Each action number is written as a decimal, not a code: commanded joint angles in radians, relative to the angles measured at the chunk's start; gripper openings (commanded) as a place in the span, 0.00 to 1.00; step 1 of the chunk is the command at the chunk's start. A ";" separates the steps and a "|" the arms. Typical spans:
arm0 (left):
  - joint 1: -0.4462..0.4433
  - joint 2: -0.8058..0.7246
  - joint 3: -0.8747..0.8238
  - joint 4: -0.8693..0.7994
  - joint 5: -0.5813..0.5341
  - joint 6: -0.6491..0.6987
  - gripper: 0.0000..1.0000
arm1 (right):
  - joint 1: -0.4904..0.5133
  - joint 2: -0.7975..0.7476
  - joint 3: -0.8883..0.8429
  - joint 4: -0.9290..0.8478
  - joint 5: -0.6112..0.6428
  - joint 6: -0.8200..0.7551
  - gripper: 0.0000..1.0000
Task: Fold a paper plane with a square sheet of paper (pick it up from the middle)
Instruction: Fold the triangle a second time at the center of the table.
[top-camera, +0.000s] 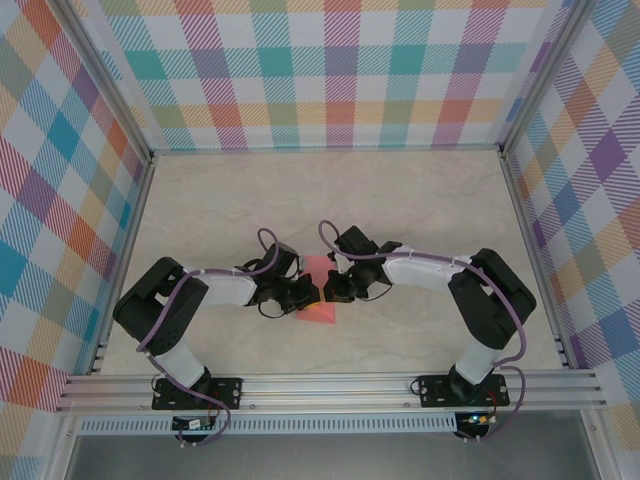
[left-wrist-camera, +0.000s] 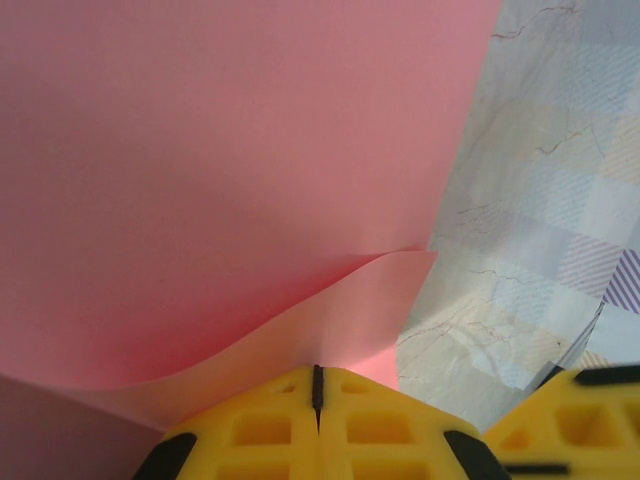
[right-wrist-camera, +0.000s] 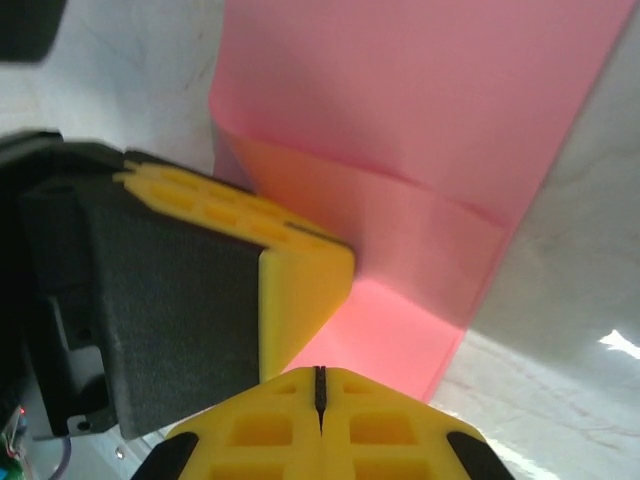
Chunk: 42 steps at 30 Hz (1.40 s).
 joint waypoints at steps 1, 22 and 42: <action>-0.017 0.039 -0.019 -0.106 -0.075 0.013 0.00 | 0.024 0.023 -0.016 0.035 -0.046 0.031 0.01; -0.018 0.032 -0.027 -0.109 -0.089 0.011 0.00 | 0.050 0.011 -0.145 0.052 -0.023 0.067 0.00; -0.019 0.019 -0.033 -0.099 -0.083 0.016 0.00 | 0.052 -0.097 -0.132 0.063 -0.019 0.084 0.01</action>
